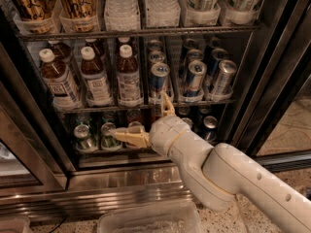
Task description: Pick blue plastic bottle from middle shelf of fridge
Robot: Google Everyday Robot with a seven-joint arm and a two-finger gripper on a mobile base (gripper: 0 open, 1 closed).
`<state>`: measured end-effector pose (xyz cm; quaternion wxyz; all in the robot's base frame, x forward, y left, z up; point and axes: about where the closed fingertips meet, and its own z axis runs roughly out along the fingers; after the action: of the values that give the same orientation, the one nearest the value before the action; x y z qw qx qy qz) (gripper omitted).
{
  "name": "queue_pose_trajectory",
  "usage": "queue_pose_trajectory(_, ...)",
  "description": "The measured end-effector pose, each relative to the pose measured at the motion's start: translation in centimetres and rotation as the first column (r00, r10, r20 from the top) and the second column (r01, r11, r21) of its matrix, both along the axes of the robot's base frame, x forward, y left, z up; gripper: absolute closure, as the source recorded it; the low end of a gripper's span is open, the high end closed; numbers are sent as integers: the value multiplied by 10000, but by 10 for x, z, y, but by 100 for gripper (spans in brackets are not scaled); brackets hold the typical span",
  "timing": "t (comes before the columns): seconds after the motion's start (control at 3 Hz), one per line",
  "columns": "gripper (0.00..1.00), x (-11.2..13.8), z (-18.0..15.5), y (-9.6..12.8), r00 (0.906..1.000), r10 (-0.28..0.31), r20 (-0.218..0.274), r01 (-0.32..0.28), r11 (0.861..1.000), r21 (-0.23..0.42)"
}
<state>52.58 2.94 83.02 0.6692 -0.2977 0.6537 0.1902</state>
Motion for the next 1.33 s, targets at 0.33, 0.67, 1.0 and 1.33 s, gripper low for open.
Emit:
queue_pose_trajectory(0.33,0,4,-4,2,10000,-46,-71,49,9989,471)
queue_pose_trajectory(0.67,0,10,-7,6,9996,-283,-43,286,9953,921)
queue_pose_trajectory(1.0,0,10,-7,6,9996,-283,-43,286,9953,921)
queue_pose_trajectory(1.33,20,10,-7,6,9996,-283,-43,285,9953,921)
